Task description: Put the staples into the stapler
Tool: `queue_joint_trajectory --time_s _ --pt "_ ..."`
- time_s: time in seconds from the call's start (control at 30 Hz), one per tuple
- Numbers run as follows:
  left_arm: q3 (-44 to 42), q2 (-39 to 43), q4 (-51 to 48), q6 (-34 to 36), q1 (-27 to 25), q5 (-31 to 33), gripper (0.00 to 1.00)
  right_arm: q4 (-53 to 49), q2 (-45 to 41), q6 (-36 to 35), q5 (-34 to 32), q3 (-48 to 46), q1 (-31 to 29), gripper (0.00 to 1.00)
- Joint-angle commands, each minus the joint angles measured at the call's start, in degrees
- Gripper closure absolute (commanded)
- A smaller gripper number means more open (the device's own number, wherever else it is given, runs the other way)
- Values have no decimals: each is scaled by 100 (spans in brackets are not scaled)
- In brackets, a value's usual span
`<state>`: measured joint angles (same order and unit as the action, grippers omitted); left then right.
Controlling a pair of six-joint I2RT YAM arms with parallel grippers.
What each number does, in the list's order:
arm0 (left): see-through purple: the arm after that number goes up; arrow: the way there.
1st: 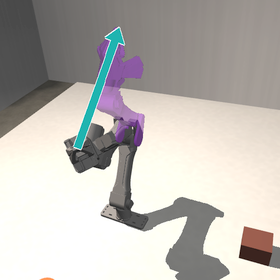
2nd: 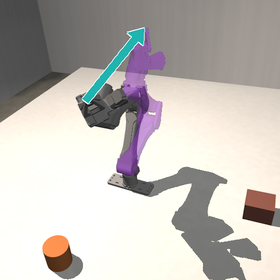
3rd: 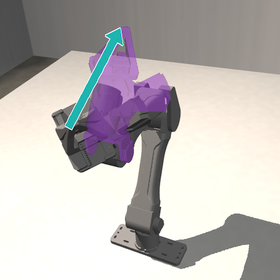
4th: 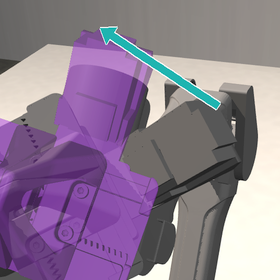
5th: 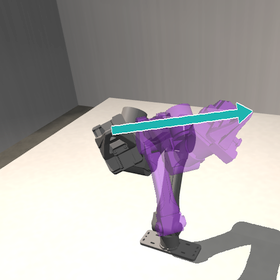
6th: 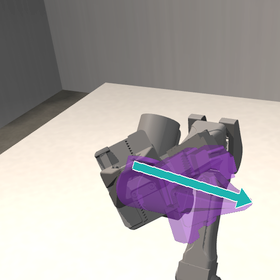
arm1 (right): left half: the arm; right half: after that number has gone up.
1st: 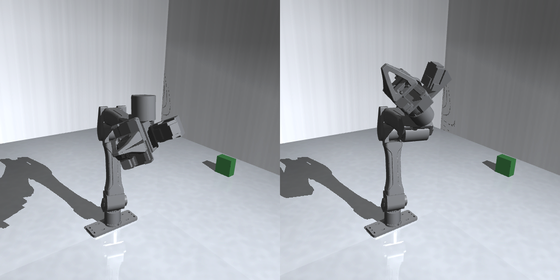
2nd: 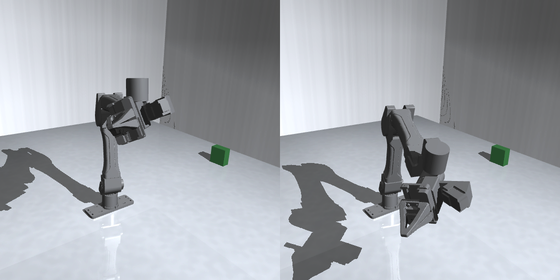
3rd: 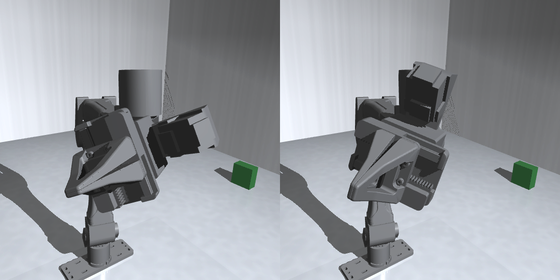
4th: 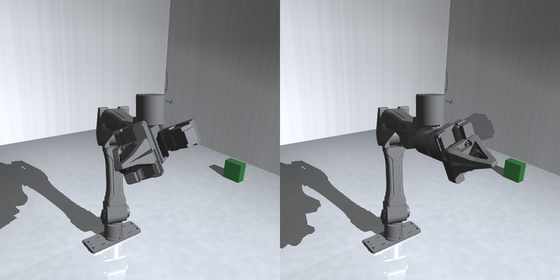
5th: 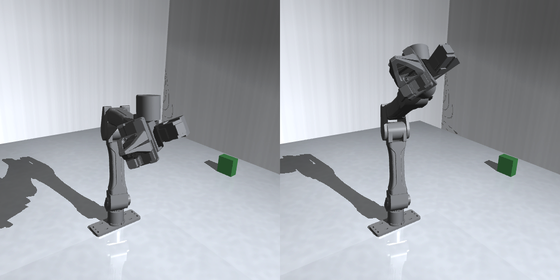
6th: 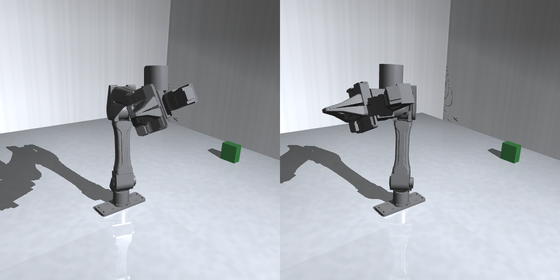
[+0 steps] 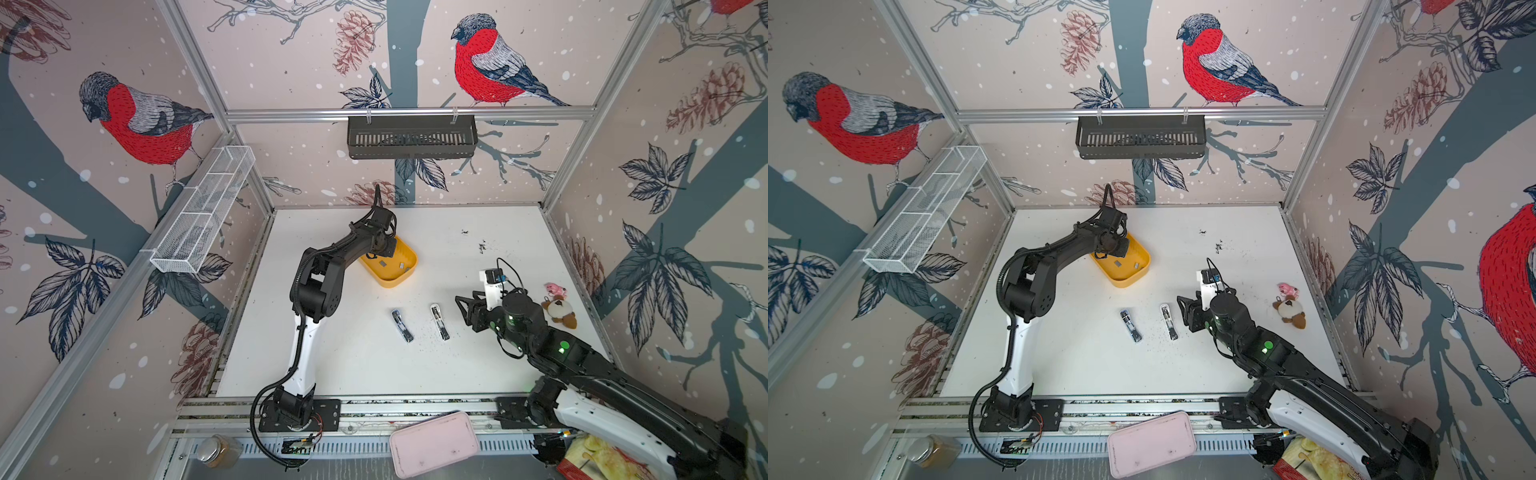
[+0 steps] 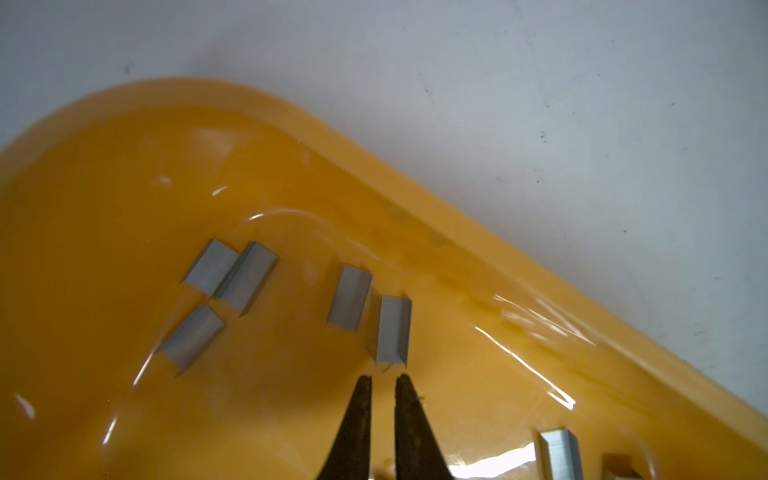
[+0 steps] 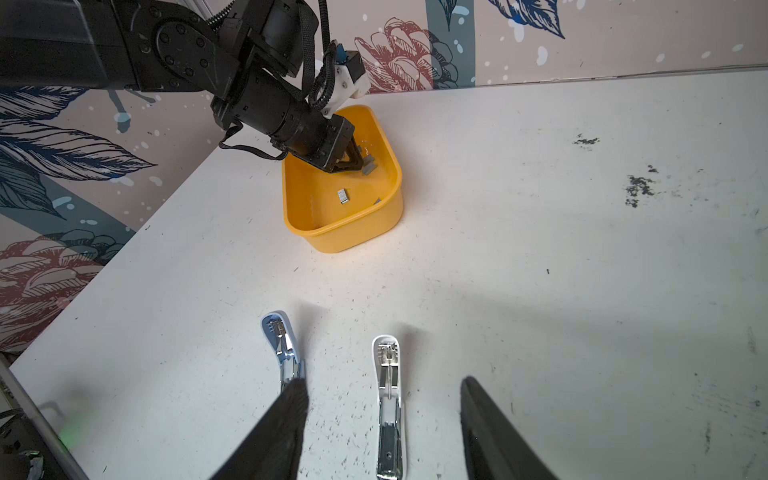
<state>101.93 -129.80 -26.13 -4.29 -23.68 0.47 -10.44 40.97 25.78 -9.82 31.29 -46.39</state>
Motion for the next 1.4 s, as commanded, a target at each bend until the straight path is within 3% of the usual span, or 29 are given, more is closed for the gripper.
queue_joint_trajectory --time_s 0.0,1.03,1.37 --pt "58 -67 -76 -29 22 136 85 76 -3 89 -8 26 22 41" --pt "380 -381 -107 39 61 -148 82 120 108 77 43 19 83 40" --pt "408 -438 -173 52 57 -223 89 130 131 72 53 23 113 40"
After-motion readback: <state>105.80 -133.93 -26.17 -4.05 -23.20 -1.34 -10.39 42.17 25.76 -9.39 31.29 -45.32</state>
